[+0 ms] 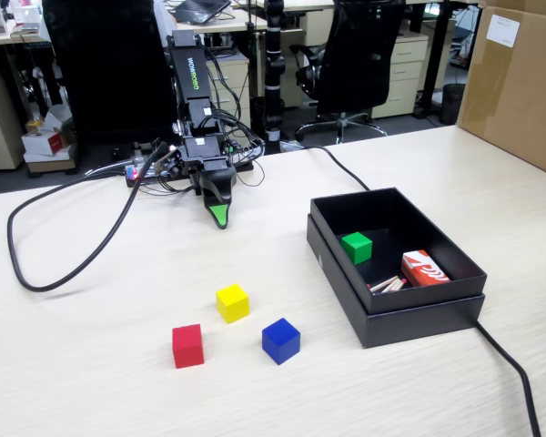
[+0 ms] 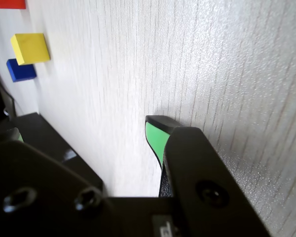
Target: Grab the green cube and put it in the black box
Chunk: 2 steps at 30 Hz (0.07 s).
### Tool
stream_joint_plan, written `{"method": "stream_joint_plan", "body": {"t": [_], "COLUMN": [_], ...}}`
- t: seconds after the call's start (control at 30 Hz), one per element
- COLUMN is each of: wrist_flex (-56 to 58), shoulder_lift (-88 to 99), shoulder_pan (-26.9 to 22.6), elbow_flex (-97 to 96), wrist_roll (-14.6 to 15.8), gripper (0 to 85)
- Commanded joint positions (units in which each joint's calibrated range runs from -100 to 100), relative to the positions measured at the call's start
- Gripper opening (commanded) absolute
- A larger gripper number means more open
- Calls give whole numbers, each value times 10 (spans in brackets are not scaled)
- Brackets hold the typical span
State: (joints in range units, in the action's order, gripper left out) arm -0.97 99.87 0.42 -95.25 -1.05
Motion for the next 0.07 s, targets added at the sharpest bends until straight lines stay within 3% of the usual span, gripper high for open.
{"method": "stream_joint_plan", "body": {"t": [0.0,0.03], "wrist_flex": [14,14], "shoulder_lift": [1,1], "shoulder_pan": [-1,-1], "elbow_flex": [-14,-14], "wrist_roll": [-2,-2], "gripper": [491,491]}}
